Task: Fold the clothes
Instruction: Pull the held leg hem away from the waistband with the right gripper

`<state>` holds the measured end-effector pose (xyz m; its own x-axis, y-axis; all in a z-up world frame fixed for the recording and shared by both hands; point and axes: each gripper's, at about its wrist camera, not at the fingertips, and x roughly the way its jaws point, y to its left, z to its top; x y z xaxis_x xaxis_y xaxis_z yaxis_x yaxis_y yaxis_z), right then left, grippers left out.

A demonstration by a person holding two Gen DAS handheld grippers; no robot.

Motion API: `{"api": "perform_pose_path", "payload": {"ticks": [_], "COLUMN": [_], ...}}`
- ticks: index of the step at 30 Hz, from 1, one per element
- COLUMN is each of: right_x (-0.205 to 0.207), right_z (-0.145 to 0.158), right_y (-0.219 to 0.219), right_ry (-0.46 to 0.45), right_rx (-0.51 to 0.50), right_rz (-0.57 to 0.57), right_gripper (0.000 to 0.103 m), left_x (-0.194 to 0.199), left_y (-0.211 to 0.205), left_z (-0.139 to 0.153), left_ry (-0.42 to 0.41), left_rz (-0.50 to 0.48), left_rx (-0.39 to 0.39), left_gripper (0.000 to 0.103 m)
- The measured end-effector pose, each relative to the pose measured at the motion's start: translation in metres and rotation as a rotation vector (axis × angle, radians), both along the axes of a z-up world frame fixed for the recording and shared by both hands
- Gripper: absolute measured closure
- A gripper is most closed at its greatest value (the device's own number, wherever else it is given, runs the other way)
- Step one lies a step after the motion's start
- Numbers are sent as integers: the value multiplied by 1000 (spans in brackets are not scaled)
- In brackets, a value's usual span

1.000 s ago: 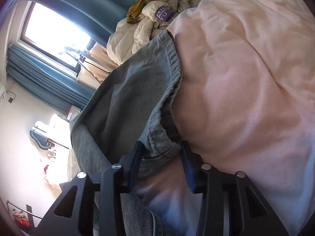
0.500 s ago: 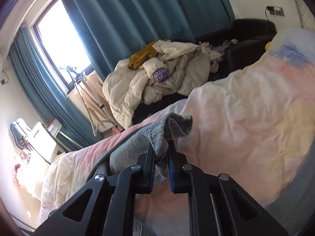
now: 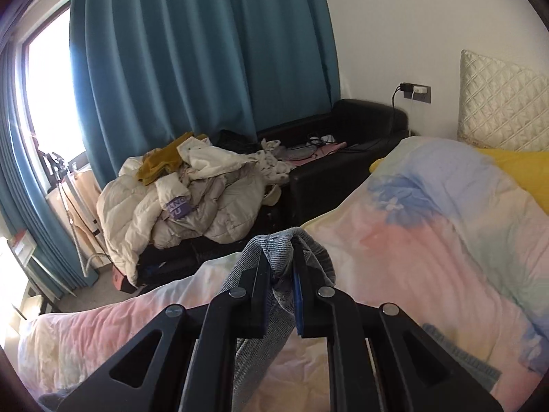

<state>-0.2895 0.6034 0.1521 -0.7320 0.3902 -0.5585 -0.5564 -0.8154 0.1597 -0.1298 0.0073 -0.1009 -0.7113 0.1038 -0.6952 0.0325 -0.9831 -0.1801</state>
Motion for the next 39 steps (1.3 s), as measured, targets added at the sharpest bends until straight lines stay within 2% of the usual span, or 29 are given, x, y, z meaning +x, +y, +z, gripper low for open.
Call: {"api": "perform_pose_path", "payload": {"ticks": [6, 10, 12, 14, 15, 17, 21, 25, 27, 30, 32, 34, 37, 39], "right_x": [-24, -51, -57, -51, -46, -39, -17, 22, 39, 58, 68, 69, 67, 61], "right_z": [5, 16, 22, 23, 18, -4, -70, -150, -193, -239, -251, -247, -222, -198], "right_y": [34, 23, 17, 9, 5, 1, 49, 92, 105, 118, 123, 126, 128, 124], "right_ry": [-24, -18, 16, 85, 93, 47, -54, -163, -250, -333, -328, -324, -282, -262], "right_rx": [27, 68, 82, 144, 215, 353, 224, 66, -30, -161, -235, -251, -245, -200], "right_rz": [54, 138, 185, 248, 253, 243, 194, 102, 53, 3, -17, -17, -22, -20], "right_gripper": [94, 94, 94, 94, 94, 94, 94, 94, 94, 94, 94, 94, 95, 95], "left_x": [-2, 0, 1, 4, 6, 10, 13, 12, 11, 13, 13, 15, 17, 17], "left_y": [-10, -8, -7, -9, -8, -5, 1, 5, 6, 5, 5, 5, 7, 8], "left_z": [7, 8, 9, 11, 14, 19, 24, 23, 22, 22, 22, 24, 27, 30], "left_ry": [-22, -22, -20, -2, 18, 53, 71, 56, 45, 39, 36, 38, 43, 52], "left_rz": [26, 27, 24, 18, 10, -1, -30, -42, -44, -45, -48, -46, -55, -62], "left_rx": [88, 78, 82, 112, 117, 110, 100, 85, 82, 82, 77, 71, 70, 71], "left_gripper": [60, 60, 60, 60, 60, 60, 60, 60, 60, 60, 60, 60, 60, 60]}}
